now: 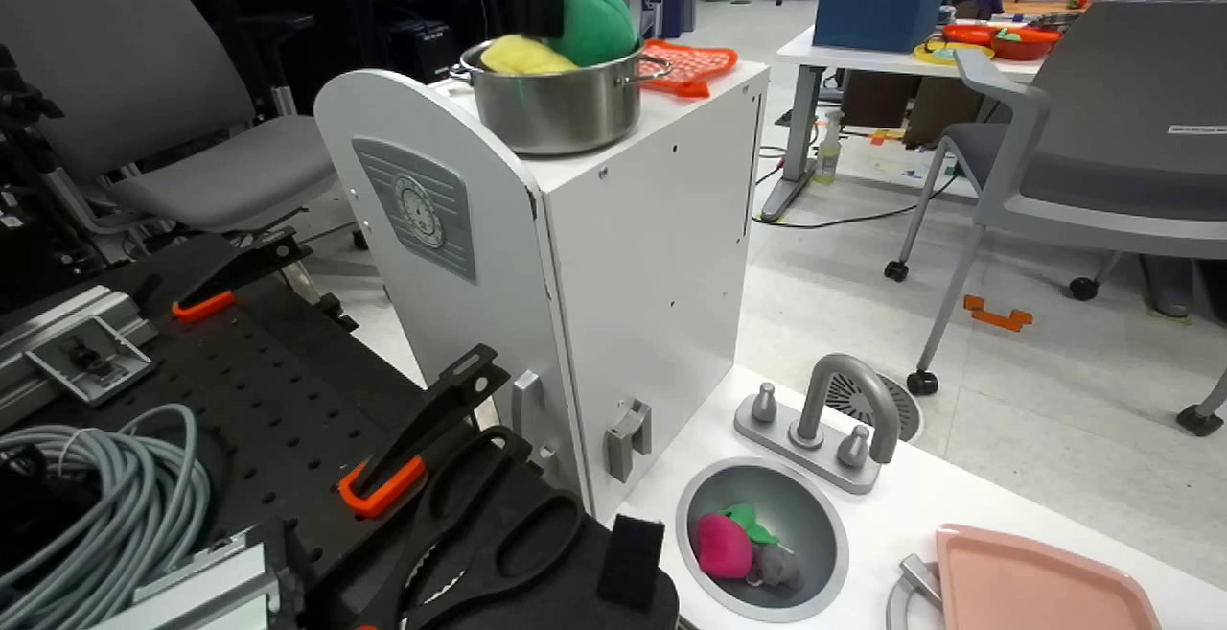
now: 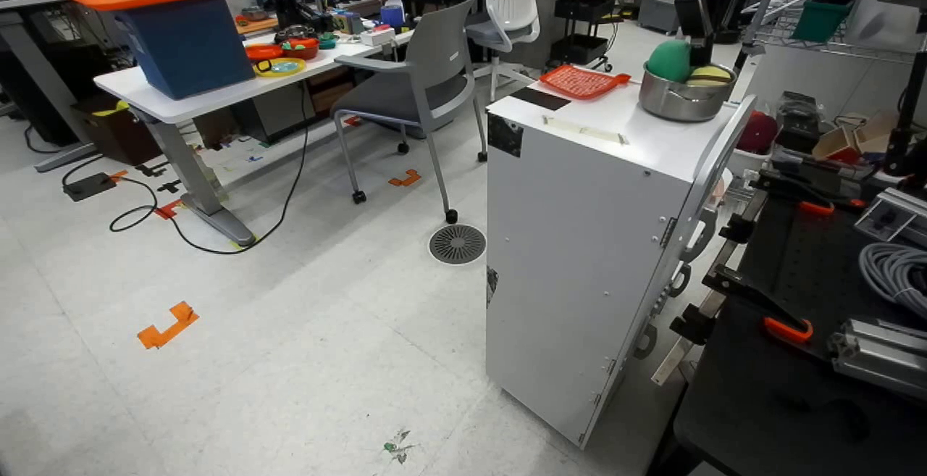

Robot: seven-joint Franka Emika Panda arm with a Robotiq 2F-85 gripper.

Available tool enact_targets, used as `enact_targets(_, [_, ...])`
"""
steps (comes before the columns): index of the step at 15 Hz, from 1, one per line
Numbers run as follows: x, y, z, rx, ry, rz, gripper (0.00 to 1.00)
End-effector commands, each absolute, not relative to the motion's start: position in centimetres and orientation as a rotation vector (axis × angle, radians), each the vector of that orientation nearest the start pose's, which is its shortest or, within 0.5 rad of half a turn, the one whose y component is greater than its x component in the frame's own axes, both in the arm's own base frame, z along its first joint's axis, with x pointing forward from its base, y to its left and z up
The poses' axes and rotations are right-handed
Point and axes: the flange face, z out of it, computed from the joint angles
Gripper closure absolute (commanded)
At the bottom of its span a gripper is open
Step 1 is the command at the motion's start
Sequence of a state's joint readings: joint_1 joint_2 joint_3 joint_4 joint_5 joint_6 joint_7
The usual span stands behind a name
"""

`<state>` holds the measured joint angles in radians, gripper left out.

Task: Pick up the pee plush toy from the pot and drop it in the sink

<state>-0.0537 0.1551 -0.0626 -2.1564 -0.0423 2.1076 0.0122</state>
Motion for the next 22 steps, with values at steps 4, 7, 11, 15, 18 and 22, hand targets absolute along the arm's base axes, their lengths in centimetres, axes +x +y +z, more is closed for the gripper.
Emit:
enact_targets(4, [53.3,-6.0,31.9,-3.198,0.109,0.295,0.66])
enact_targets(7, [53.4,-6.0,32.6,-3.213,0.091,0.26,0.45])
enact_targets(11, [53.6,-6.4,33.8,-3.208,0.105,0.192,0.16])
enact_targets(15, [53.7,-6.9,34.3,-3.201,0.122,0.145,0.0])
enact_targets(18, [53.8,-7.1,34.2,-3.193,0.123,0.134,0.0])
enact_targets(22, [54.1,-7.2,33.3,-3.155,0.14,0.118,0.0])
